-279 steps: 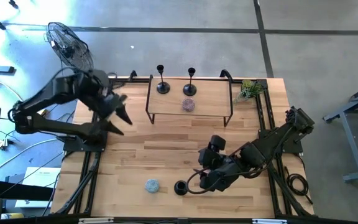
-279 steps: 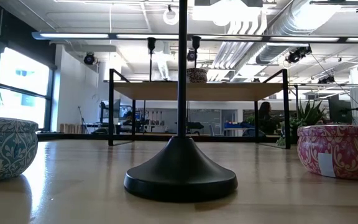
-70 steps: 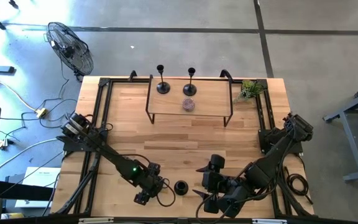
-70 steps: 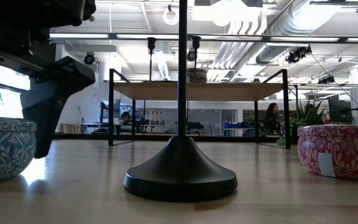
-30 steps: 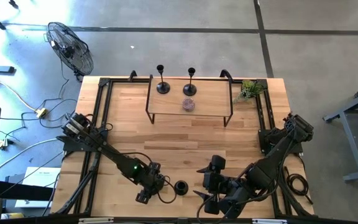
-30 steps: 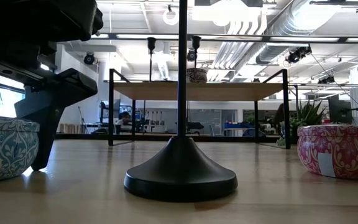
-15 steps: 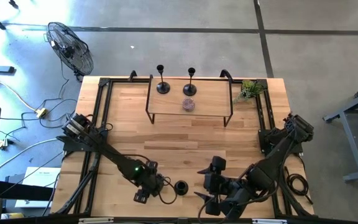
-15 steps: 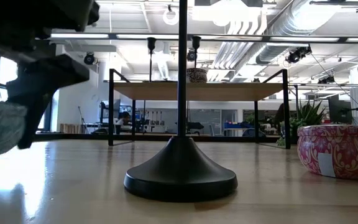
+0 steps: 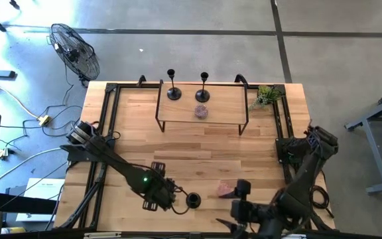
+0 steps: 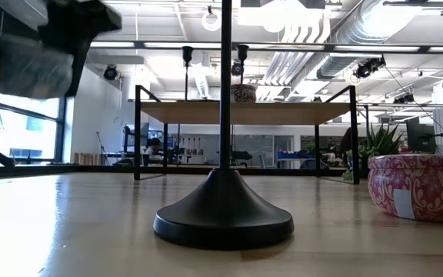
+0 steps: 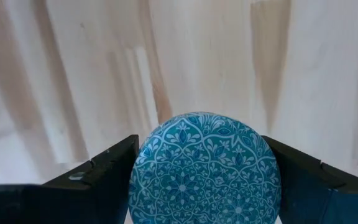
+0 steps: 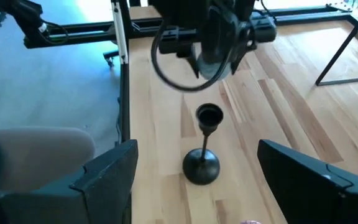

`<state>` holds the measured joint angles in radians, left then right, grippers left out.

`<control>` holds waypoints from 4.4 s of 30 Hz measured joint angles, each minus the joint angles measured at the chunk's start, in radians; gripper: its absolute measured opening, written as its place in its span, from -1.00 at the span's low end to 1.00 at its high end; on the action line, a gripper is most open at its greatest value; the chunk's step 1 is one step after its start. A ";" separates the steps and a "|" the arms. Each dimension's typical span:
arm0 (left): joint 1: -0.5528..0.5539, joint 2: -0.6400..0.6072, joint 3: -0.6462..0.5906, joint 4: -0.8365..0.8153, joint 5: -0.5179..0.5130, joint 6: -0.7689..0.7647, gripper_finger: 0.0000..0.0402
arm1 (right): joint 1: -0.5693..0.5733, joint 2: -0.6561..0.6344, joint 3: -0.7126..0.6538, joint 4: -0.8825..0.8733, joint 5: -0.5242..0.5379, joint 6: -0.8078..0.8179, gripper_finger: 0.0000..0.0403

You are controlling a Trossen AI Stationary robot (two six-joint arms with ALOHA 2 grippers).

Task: Pick & Place candle stick holders
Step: Put the blue scented candle on the shelf

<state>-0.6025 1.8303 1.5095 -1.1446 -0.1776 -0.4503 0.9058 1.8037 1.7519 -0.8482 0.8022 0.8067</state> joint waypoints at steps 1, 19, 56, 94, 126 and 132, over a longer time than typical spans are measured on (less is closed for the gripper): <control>0.000 -0.001 0.021 -0.019 -0.009 0.000 0.44 | 0.010 0.004 0.000 0.000 0.012 0.004 0.63; 0.000 -0.001 0.489 -0.406 -0.198 0.031 0.44 | 0.053 0.138 0.000 0.000 0.061 0.079 0.63; 0.856 -0.117 0.669 -0.398 0.175 0.504 0.44 | 0.005 0.173 0.000 0.305 0.192 0.023 0.63; 0.979 0.081 0.669 -0.418 0.310 0.603 0.44 | -0.019 0.174 0.000 0.539 0.147 -0.109 0.63; 0.883 0.076 0.669 -0.426 0.273 0.559 0.44 | -0.059 0.174 0.000 0.538 0.025 -0.161 0.63; 0.884 0.075 0.634 -0.409 0.274 0.558 0.44 | -0.059 0.174 0.000 0.538 0.024 -0.161 0.63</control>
<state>0.2812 1.9057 2.1439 -1.5538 0.0960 0.1080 0.8471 1.9778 1.7519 -0.3099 0.8265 0.6460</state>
